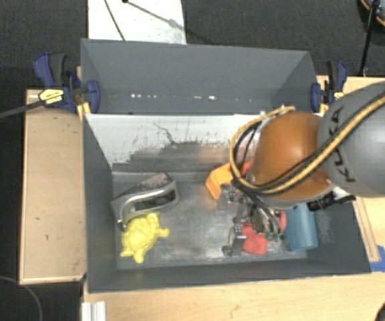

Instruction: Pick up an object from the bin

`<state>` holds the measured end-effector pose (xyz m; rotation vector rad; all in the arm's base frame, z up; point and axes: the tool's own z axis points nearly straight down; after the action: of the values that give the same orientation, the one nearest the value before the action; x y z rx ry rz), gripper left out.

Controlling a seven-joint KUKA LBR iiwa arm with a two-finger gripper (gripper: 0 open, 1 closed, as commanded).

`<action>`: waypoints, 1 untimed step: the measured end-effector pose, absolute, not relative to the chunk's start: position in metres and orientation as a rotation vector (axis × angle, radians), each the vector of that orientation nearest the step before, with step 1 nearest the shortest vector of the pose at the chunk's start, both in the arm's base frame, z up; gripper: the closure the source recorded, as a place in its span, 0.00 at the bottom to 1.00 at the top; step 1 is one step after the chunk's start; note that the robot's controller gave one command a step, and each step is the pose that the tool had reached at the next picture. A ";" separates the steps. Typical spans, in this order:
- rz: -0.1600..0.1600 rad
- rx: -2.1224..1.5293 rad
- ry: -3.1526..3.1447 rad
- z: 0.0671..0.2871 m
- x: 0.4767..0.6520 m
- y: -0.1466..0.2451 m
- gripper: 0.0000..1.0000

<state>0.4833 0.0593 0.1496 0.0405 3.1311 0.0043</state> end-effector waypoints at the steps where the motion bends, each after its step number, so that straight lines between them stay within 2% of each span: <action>1: -0.002 0.200 3.146 0.162 0.501 0.044 0.00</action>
Offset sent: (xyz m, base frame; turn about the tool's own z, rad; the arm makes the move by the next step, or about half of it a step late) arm 0.0039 -0.0399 0.0750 -0.2183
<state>0.5015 0.0442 0.1616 0.2000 3.1456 -0.0016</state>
